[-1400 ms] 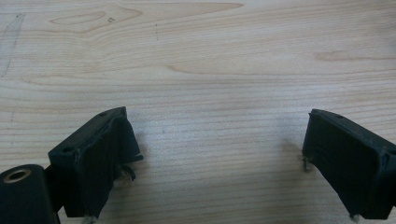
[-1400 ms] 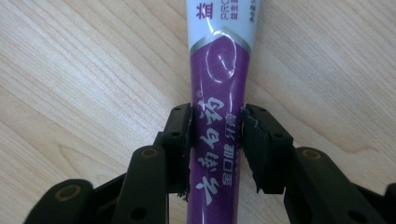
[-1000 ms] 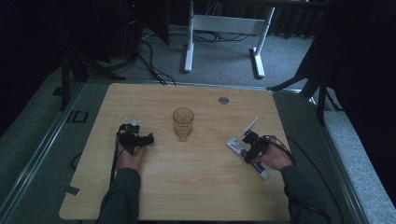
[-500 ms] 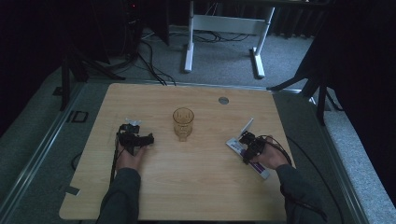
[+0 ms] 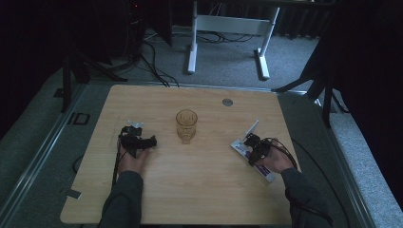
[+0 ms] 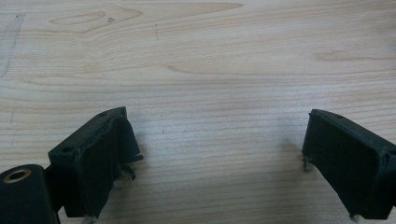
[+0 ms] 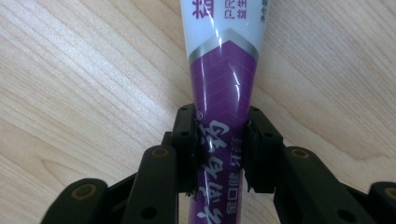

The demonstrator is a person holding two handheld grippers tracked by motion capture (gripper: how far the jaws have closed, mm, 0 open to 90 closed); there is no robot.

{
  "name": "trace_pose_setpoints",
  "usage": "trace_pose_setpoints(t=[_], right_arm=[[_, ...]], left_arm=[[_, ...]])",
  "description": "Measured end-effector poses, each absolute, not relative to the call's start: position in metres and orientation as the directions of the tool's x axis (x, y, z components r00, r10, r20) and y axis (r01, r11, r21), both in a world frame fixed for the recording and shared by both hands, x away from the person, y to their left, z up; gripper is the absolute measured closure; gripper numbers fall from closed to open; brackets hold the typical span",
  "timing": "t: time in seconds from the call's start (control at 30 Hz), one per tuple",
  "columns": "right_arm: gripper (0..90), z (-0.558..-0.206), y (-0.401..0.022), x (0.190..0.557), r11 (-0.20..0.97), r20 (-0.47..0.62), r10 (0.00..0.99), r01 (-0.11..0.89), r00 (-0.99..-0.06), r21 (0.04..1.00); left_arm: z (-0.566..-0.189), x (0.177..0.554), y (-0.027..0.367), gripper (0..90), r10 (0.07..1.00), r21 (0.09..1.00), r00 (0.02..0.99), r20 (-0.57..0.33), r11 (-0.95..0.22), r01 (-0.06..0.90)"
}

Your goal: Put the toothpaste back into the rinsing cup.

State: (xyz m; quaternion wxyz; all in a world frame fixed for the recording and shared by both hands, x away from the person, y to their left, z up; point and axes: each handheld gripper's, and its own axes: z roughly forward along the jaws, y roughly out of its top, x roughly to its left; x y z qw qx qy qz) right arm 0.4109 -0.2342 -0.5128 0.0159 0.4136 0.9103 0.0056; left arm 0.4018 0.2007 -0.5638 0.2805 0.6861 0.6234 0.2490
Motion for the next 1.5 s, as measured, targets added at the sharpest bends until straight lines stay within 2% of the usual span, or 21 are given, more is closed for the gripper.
trace_pose_setpoints(t=[0.53,1.13,1.5], right_arm=[[71.3,-0.504,-0.242,0.409,0.639,-0.011,0.768,0.766,-0.64,0.072],[71.8,-0.474,-0.241,0.407,0.604,-0.025,0.783,0.748,-0.622,0.274],[72.1,-0.456,-0.242,0.407,0.535,0.019,0.801,0.729,-0.599,0.426]], left_arm=[[-0.564,0.402,0.201,7.6,0.995,0.695,0.1,-0.008,-0.067,0.716],[-0.564,0.402,0.201,7.6,0.995,0.695,0.1,-0.008,-0.067,0.716],[-0.564,0.402,0.201,7.6,0.995,0.695,0.101,-0.008,-0.067,0.716]])
